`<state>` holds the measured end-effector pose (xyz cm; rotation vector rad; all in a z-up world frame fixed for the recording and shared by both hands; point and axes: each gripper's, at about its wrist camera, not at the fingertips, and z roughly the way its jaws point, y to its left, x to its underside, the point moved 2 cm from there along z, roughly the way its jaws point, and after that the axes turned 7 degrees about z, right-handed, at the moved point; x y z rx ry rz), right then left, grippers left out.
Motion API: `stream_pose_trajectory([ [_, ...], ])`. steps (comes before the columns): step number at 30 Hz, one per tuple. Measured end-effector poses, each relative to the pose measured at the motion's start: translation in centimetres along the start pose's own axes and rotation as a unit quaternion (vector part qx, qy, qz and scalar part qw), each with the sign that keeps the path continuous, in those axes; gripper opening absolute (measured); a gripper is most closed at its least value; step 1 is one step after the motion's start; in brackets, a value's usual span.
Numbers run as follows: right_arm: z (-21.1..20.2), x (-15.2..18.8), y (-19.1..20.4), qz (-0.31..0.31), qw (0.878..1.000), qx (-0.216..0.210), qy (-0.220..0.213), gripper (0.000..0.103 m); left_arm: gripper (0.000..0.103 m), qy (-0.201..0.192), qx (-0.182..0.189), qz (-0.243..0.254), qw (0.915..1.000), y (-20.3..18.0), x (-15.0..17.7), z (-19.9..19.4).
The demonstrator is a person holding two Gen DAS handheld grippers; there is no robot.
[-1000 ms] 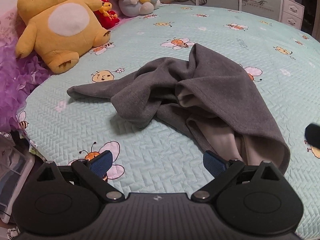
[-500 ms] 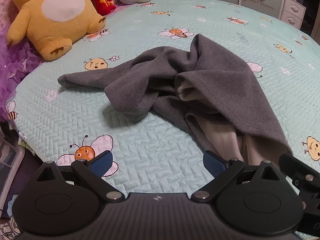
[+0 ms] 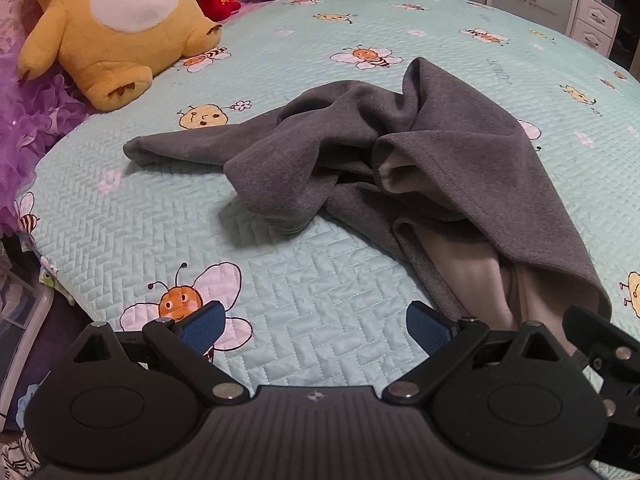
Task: Fold clothes
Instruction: 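Position the right gripper over the grey garment's hanging fold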
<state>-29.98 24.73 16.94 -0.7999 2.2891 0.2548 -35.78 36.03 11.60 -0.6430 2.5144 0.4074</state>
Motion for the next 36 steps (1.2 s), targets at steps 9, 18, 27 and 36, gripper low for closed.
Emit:
stream_pose_trajectory([
  [9, 0.0, 0.1, 0.5, -0.003, 1.000, 0.000, 0.001, 0.102, 0.100, 0.000, 0.001, 0.008, 1.0000, 0.0, 0.3, 0.1],
  [18, -0.1, 0.3, 0.4, -0.002, 1.000, 0.003, 0.001, 0.102, 0.100, -0.002, 0.002, 0.019, 0.9998, -0.8, 0.6, 0.1],
  [27, 0.3, 0.5, 0.0, 0.004, 1.000, 0.007, 0.005, 0.102, 0.100, 0.005, 0.000, 0.025, 0.9997, -1.3, 0.7, 0.6],
  [36, 0.6, 0.6, -0.3, 0.011, 1.000, 0.007, 0.009, 0.102, 0.100, 0.008, -0.001, 0.028, 0.9996, -1.5, 0.9, 0.8],
])
